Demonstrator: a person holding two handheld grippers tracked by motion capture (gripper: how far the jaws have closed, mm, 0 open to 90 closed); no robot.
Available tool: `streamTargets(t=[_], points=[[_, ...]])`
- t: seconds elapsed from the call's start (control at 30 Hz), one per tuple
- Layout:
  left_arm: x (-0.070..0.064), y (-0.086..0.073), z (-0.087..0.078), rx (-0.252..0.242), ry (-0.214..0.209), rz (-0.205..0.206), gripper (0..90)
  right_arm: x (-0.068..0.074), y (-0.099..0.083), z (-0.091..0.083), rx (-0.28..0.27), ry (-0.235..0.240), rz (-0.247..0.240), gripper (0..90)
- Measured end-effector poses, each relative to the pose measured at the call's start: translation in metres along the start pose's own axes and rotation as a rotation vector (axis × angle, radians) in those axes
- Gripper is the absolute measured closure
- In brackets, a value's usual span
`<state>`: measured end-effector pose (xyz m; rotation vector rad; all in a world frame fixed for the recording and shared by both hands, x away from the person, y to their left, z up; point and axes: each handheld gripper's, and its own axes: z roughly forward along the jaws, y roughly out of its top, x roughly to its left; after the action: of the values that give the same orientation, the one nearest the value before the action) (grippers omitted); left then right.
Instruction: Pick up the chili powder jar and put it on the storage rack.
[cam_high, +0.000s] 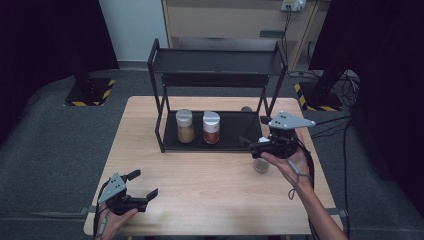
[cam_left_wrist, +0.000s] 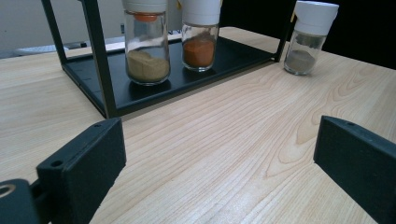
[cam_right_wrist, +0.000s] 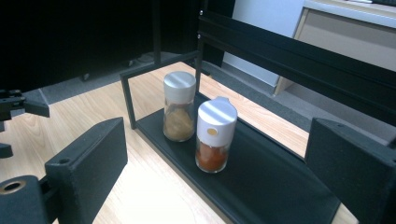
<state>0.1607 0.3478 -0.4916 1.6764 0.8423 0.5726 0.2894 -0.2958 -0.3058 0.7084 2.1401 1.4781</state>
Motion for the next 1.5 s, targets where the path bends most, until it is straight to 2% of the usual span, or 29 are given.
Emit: streamTargets(t=[0.43,0.7,1.03,1.33,1.5], points=[[0.0,0.0,0.0,0.004,0.003,-0.002,1.3,-0.003,-0.036,-0.04,-0.011,-0.052,0.044,6.3],[0.0,0.0,0.001,0.005,0.004,-0.004,1.3,0.001,-0.059,-0.055,-0.011,-0.079,0.067,6.3],[0.0,0.0,0.0,0.006,0.005,-0.006,1.3,0.013,-0.083,-0.066,0.018,-0.114,0.058,6.3],[0.0,0.0,0.001,0.007,0.007,-0.007,1.3,0.016,-0.113,-0.073,0.035,-0.139,0.1,6.2],[0.0,0.0,0.0,0.007,0.009,-0.009,1.3,0.017,-0.124,-0.073,0.05,-0.143,0.105,6.2]])
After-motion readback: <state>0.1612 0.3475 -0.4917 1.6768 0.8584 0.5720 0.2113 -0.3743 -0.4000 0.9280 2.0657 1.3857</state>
